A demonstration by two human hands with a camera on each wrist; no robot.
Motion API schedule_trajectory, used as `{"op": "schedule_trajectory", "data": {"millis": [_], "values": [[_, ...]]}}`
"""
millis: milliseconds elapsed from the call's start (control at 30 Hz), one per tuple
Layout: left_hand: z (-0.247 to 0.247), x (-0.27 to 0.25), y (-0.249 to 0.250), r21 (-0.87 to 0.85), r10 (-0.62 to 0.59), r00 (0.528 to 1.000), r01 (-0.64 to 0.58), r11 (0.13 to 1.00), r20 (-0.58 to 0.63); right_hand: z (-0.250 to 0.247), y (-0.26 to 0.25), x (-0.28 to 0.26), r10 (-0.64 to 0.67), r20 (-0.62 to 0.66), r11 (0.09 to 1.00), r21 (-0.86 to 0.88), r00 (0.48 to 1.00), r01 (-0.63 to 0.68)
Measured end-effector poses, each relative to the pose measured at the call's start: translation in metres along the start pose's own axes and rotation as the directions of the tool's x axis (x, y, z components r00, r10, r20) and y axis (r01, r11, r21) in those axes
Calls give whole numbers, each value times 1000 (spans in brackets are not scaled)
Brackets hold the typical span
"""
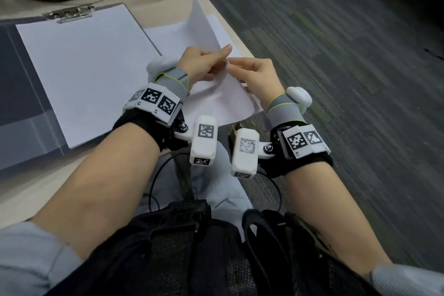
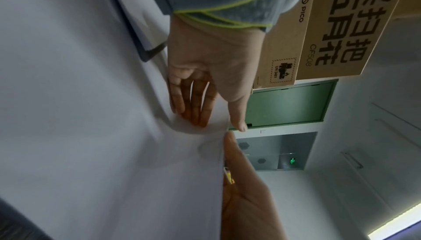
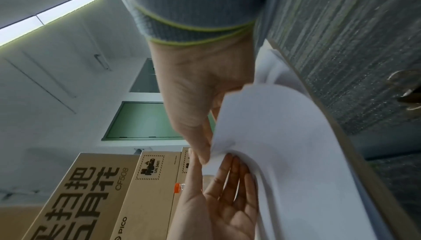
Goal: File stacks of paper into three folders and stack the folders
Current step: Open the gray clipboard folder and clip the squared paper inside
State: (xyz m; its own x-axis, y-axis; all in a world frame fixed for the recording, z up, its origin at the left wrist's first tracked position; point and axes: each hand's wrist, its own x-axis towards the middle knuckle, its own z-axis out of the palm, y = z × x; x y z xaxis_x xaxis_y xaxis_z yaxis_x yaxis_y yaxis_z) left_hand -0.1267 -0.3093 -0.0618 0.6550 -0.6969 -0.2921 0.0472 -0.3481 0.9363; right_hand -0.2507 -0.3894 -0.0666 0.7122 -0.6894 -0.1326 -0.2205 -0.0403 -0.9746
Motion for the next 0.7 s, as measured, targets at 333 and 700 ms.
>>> {"op": "schedule_trajectory", "data": {"millis": [333,700], "values": [[12,-1,27,2,136,985,-137,991,102,16,-18,1,-36,11,785,-619,999,35],[-37,-20,76,19,552,815,-558,830,-175,0,-71,-9,-480,-519,864,-421,707,277]]}}
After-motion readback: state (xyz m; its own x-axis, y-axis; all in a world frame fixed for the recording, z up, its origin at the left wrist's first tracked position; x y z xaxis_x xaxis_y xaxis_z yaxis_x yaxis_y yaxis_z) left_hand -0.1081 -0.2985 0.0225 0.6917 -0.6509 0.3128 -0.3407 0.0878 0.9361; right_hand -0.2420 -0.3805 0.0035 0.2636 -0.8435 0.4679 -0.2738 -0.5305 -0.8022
